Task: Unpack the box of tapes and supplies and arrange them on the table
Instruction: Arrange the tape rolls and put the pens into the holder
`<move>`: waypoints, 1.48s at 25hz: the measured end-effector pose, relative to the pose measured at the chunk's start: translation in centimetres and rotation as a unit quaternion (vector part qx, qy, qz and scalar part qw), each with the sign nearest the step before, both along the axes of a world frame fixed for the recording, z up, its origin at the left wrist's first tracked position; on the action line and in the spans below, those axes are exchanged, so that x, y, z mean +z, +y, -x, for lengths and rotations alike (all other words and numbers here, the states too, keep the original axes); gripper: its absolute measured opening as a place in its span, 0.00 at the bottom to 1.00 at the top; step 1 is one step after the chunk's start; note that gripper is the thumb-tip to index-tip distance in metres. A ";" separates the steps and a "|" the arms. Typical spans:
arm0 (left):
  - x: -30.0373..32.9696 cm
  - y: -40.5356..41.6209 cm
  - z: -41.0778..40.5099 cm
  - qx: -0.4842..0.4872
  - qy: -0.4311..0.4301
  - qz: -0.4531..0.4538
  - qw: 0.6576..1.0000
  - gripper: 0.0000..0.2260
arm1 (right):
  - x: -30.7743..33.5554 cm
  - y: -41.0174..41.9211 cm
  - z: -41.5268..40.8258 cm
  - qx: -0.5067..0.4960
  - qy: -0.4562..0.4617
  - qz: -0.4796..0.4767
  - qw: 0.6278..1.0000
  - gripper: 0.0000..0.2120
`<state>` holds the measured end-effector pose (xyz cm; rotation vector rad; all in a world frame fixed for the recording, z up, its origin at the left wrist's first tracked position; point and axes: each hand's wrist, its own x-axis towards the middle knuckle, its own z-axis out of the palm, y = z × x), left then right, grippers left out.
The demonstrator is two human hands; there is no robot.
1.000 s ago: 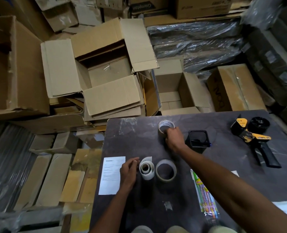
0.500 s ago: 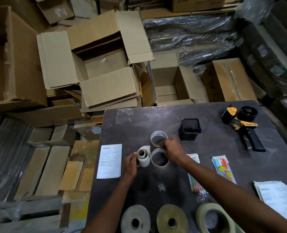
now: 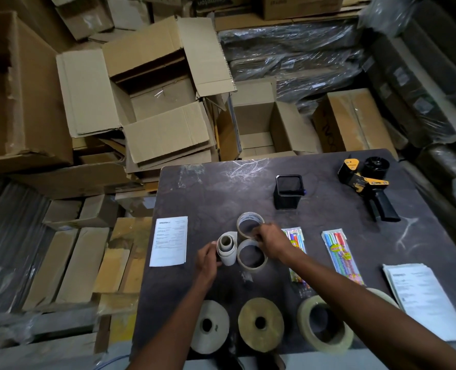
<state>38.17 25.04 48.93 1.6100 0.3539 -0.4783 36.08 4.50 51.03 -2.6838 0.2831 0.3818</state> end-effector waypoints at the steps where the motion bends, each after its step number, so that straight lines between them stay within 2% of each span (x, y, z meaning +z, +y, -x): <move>1: 0.0 0.0 0.1 0.004 0.003 -0.002 1.000 0.12 | 0.0 0.0 0.2 0.001 -0.002 -0.003 1.000 0.02; 6: 0.3 0.4 0.4 0.004 -0.014 -0.044 0.999 0.11 | 0.9 0.4 1.0 -0.002 -0.003 -0.014 1.000 0.06; 14: 1.2 2.8 1.0 0.024 -0.039 -0.066 0.997 0.13 | 1.9 0.4 2.5 -0.002 -0.099 -0.074 0.992 0.18; 18: 1.4 3.8 2.2 0.029 -0.036 -0.080 0.996 0.14 | 2.6 0.4 3.3 -0.005 -0.179 -0.091 0.980 0.18; 22: 1.9 4.5 4.1 0.046 -0.037 -0.065 0.996 0.14 | 2.1 0.6 5.2 -0.014 -0.214 -0.112 0.970 0.19; 25: 2.6 4.8 5.3 0.037 -0.053 -0.059 0.996 0.14 | 2.3 1.3 6.6 -0.031 -0.255 -0.141 0.956 0.14; 30: 3.1 5.3 6.6 -0.055 -0.129 -0.079 0.987 0.12 | 2.5 4.0 9.6 -0.042 -0.284 -0.164 0.944 0.08; 35: 3.5 7.7 9.0 -0.196 -0.190 -0.149 0.950 0.09 | 2.1 7.6 13.5 -0.078 -0.264 -0.183 0.944 0.07; 37: 4.0 8.9 10.4 -0.223 -0.212 -0.171 0.936 0.09 | 1.9 9.1 15.6 -0.101 -0.258 -0.167 0.946 0.08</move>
